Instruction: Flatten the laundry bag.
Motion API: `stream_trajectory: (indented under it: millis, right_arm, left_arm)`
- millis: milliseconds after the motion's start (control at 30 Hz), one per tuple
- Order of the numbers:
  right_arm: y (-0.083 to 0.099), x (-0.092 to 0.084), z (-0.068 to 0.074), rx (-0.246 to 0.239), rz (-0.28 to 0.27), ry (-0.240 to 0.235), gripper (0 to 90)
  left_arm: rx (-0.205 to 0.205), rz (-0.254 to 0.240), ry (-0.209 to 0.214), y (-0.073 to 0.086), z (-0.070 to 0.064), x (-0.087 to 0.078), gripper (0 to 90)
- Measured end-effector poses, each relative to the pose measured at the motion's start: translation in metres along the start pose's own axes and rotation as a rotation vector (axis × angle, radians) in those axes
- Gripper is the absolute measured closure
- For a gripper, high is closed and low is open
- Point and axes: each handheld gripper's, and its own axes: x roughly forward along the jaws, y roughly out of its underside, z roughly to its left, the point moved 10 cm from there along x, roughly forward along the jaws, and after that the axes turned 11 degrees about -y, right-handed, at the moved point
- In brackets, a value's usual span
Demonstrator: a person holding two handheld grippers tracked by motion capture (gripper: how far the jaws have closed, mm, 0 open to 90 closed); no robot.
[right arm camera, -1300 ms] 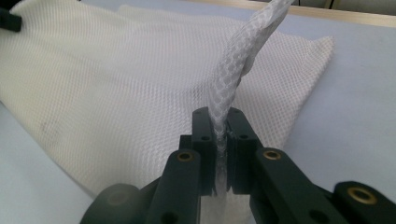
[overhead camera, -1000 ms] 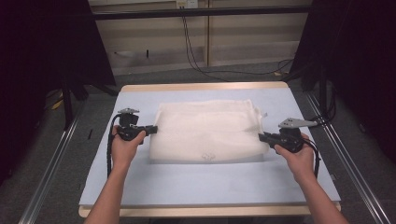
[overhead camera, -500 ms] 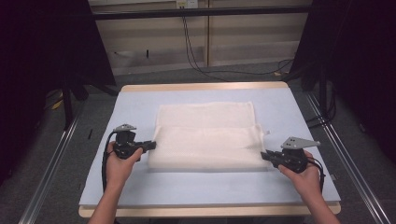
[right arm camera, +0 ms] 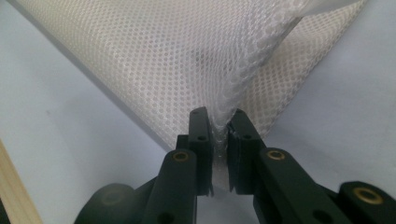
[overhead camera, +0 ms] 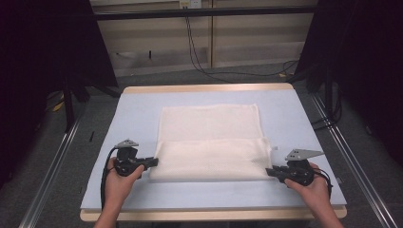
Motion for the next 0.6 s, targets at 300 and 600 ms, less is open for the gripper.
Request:
stream_trajectory:
  millis: [300, 600]
  right_arm:
    - [0.005, 0.003, 0.001, -0.009, 0.027, -0.013, 81.2]
    - [0.004, 0.001, 0.002, -0.044, 0.029, 0.02, 69.0]
  left_arm:
    - [0.025, 0.057, -0.018, 0.017, -0.003, 0.003, 81.9]
    - [0.035, 0.038, -0.065, 0.018, -0.003, 0.0, 70.2]
